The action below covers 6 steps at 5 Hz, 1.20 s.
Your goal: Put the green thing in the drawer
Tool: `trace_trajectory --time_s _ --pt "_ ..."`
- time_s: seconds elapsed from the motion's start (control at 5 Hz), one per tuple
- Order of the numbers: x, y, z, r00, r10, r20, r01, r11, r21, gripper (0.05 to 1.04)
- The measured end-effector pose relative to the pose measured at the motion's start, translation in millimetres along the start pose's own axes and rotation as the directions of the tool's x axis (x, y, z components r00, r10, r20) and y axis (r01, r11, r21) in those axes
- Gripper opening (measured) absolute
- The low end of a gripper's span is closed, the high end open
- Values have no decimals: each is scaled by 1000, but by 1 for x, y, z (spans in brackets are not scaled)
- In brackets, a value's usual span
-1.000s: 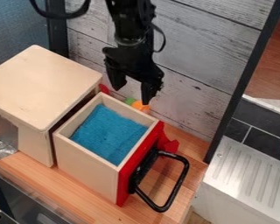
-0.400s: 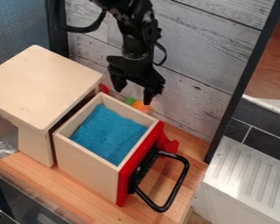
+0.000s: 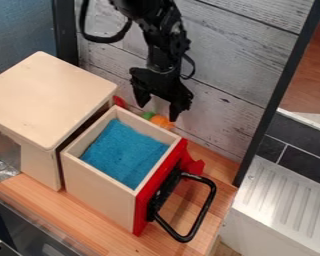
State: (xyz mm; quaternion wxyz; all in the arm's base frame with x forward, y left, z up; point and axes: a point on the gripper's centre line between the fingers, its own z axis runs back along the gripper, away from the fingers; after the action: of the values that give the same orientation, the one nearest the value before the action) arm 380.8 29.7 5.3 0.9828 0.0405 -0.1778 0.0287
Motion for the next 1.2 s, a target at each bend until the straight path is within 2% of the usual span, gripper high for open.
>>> trace_trajectory --time_s 0.8,1.0,1.2 --pt "-6 3 -30 1000 12 -10 -12 999 45 999" --pt "-6 4 -30 1000 22 -4 -22 998 62 948" --pt "-8 3 -28 998 60 -3 -60 997 58 836"
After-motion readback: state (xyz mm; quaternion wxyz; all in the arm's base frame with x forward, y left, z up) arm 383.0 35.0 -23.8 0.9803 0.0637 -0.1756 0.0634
